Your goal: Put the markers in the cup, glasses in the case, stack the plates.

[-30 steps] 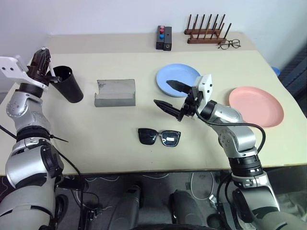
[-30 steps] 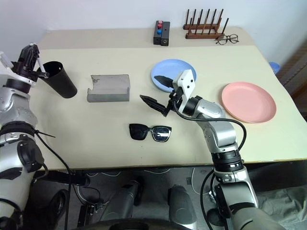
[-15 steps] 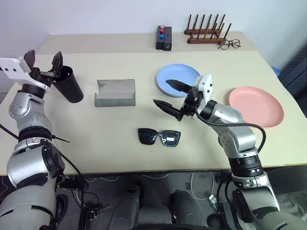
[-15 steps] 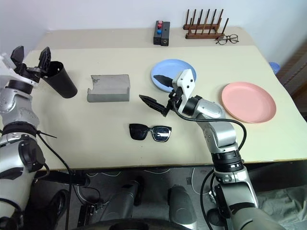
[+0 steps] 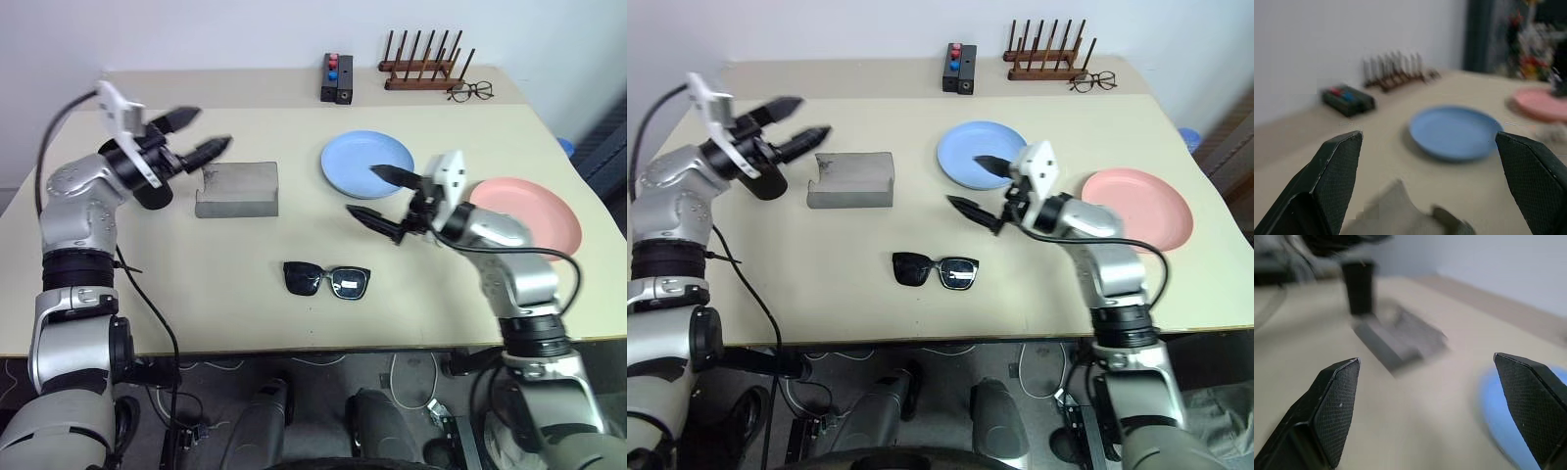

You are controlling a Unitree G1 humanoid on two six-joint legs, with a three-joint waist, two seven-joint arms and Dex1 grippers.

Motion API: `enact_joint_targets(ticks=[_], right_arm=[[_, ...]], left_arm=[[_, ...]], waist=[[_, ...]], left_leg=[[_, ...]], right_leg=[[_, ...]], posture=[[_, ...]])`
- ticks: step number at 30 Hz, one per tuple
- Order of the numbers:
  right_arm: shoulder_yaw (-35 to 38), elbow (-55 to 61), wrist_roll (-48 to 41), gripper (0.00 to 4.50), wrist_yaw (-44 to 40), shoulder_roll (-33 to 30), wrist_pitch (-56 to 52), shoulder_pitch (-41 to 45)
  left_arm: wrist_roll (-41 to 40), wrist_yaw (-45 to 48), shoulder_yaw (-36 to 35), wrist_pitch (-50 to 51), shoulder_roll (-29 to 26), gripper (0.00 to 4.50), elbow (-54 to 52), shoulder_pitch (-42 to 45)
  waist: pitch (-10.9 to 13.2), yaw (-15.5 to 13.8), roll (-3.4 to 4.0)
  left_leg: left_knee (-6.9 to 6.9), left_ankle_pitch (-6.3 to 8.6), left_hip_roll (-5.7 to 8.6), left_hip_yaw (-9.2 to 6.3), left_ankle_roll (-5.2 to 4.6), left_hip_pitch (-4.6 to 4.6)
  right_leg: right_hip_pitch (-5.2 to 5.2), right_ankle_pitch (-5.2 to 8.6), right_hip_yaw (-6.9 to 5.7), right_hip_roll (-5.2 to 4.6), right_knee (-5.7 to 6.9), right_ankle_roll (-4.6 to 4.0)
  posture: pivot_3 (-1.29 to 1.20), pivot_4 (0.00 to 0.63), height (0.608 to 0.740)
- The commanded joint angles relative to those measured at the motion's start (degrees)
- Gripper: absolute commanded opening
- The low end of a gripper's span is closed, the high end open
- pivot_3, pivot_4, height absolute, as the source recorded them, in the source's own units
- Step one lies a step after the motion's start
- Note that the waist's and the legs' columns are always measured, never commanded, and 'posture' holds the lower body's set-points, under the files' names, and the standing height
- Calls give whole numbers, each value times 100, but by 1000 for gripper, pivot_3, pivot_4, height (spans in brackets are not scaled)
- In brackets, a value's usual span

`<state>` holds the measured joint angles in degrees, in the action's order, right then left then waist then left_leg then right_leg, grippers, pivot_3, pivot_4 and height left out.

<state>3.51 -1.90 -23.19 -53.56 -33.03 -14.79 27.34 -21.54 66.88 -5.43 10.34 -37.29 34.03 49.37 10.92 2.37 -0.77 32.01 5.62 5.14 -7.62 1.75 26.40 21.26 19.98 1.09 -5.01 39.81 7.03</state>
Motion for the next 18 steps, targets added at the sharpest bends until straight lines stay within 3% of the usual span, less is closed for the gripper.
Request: enact_joint_targets(ticks=[1,11,18], right_arm=[[264,162,-146,4500,-146,-159,89,-34],[363,815,-249,4500,228,-26,-86,-379],[359,841,-189,4500,398,-10,-8,-386]], left_arm=[[475,443,374,-270,-129,4473,437,206],[1430,616,719,-1659,218,4473,3010,1079],[2118,493,1011,-1967,445,4473,3657,1173]], waist=[[0,36,1],[3,-25,-3],[5,-17,-5]], left_leg=[[-1,0,-2,0,0,0],[4,0,0,0,-1,4],[7,1,3,-2,-2,6]], right_leg=[[2,0,1,2,1,0],[5,1,-3,-2,3,1],[4,0,-4,-4,2,2]], posture=[[0,150,740],[0,150,740],[0,150,740]])
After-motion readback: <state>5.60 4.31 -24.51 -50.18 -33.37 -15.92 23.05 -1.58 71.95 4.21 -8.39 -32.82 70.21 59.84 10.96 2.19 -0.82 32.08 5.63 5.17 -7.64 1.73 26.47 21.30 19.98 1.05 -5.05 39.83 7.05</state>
